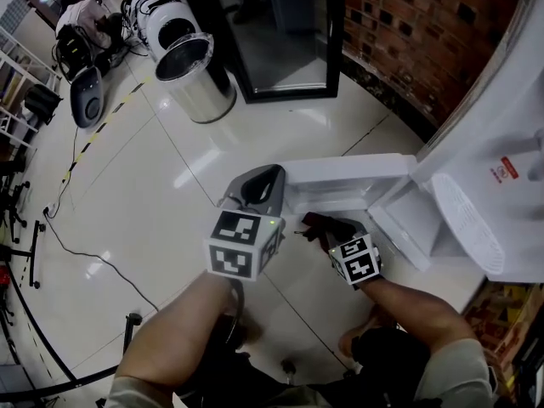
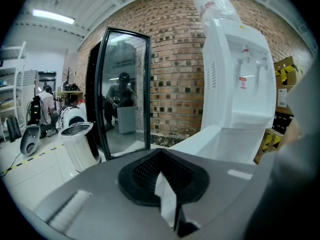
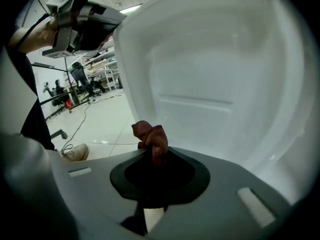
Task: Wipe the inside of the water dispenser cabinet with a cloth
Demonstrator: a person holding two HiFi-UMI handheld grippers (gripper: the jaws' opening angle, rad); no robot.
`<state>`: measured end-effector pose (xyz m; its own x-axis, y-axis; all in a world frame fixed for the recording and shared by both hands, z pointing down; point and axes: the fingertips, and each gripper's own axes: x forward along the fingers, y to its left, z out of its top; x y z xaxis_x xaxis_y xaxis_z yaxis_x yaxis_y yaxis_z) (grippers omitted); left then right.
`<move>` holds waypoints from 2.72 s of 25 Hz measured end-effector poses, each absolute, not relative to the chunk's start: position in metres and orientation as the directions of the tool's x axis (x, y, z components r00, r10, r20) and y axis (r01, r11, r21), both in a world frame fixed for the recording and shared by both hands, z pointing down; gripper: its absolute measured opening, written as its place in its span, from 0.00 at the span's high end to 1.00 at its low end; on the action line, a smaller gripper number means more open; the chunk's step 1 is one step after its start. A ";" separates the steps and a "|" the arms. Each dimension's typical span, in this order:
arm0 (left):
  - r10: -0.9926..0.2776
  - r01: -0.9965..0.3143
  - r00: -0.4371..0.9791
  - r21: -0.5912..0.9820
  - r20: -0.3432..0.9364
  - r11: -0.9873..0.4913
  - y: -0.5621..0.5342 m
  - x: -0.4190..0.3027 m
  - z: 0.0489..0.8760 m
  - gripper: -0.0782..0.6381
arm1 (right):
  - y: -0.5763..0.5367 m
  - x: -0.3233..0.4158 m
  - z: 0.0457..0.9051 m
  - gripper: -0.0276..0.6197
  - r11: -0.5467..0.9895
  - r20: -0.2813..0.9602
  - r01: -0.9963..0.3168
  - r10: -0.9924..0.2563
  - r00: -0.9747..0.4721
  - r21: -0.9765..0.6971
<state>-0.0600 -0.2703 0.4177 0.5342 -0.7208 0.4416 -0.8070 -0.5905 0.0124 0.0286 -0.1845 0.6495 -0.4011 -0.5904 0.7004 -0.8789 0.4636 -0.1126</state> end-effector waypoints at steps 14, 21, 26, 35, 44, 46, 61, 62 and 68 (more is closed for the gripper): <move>-0.644 -0.732 0.627 0.051 0.438 -0.679 -0.261 -0.065 0.410 0.89 | -0.212 -0.090 0.689 0.86 0.602 0.727 -0.780 -0.458 -0.512 -0.171; -0.630 -0.721 0.650 0.085 0.424 -0.687 -0.264 -0.064 0.410 0.89 | -0.219 -0.089 0.715 0.86 0.568 0.766 -0.805 -0.437 -0.471 -0.171; -0.628 -0.719 0.656 0.092 0.418 -0.689 -0.264 -0.063 0.409 0.89 | -0.223 -0.072 0.725 0.86 0.537 0.790 -0.832 -0.445 -0.421 -0.142; -0.664 -0.756 0.617 0.084 0.422 -0.649 -0.273 -0.065 0.413 0.89 | -0.242 0.001 0.721 0.86 0.385 0.797 -0.921 -0.537 -0.275 -0.058; -0.679 -0.770 0.599 0.073 0.425 -0.634 -0.272 -0.067 0.414 0.89 | -0.246 0.060 0.726 0.86 0.296 0.824 -0.954 -0.551 -0.133 0.044; -0.681 -0.774 0.593 0.071 0.429 -0.629 -0.271 -0.068 0.416 0.89 | -0.242 0.070 0.725 0.86 0.289 0.829 -0.955 -0.548 -0.113 0.061; -0.723 -0.815 0.532 0.037 0.440 -0.578 -0.278 -0.067 0.417 0.89 | -0.199 0.193 0.702 0.86 0.123 0.835 -0.978 -0.544 0.076 0.169; -0.727 -0.819 0.527 0.036 0.439 -0.572 -0.278 -0.067 0.417 0.89 | -0.196 0.194 0.699 0.86 0.121 0.834 -0.980 -0.548 0.069 0.161; -0.738 -0.835 0.496 0.018 0.458 -0.550 -0.276 -0.068 0.414 0.89 | -0.166 0.173 0.661 0.86 0.150 0.797 -0.988 -0.601 -0.055 0.045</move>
<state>-0.0679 -0.2762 0.4142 0.4962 -0.7375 0.4581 -0.8347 -0.5504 0.0181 0.1726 -0.1662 0.6607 -0.0550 -0.6011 0.7973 -0.9877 0.1500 0.0450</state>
